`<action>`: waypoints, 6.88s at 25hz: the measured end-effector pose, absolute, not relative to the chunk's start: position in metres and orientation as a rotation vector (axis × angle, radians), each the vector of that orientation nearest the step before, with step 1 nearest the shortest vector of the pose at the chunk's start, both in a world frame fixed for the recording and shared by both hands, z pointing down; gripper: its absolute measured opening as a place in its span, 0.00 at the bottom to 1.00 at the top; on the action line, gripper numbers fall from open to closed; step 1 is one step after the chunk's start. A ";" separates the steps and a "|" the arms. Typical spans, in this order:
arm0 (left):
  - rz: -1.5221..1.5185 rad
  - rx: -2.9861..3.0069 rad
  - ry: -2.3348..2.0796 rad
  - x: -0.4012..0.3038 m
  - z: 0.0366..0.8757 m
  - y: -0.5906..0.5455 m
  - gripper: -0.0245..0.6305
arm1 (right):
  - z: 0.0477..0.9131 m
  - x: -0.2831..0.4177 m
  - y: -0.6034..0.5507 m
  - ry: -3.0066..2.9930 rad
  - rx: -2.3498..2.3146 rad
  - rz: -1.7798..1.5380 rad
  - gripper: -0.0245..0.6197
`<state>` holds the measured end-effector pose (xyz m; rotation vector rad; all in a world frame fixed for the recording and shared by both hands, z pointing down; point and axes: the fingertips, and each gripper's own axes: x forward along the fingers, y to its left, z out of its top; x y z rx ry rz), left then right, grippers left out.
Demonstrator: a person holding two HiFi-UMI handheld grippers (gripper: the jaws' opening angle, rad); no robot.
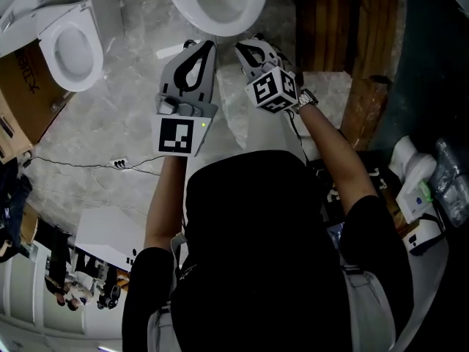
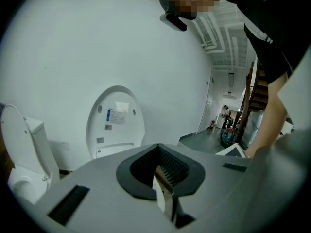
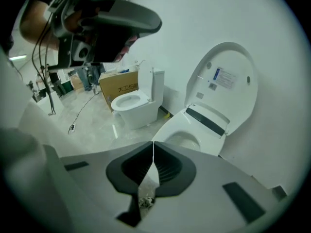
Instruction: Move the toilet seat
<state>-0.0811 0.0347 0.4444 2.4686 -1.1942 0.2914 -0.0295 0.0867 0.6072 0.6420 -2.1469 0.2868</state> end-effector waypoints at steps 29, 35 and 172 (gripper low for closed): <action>0.361 2.398 -1.149 -0.090 0.600 0.043 0.05 | 0.880 -0.031 0.106 -1.850 0.120 0.090 0.42; 0.375 2.366 -1.163 -0.097 0.626 0.049 0.05 | 0.920 -0.024 0.106 -1.773 0.006 0.042 0.45; 1.257 2.908 -0.662 -0.045 0.575 0.015 0.34 | 0.605 -0.026 0.022 -1.863 -0.311 0.166 0.49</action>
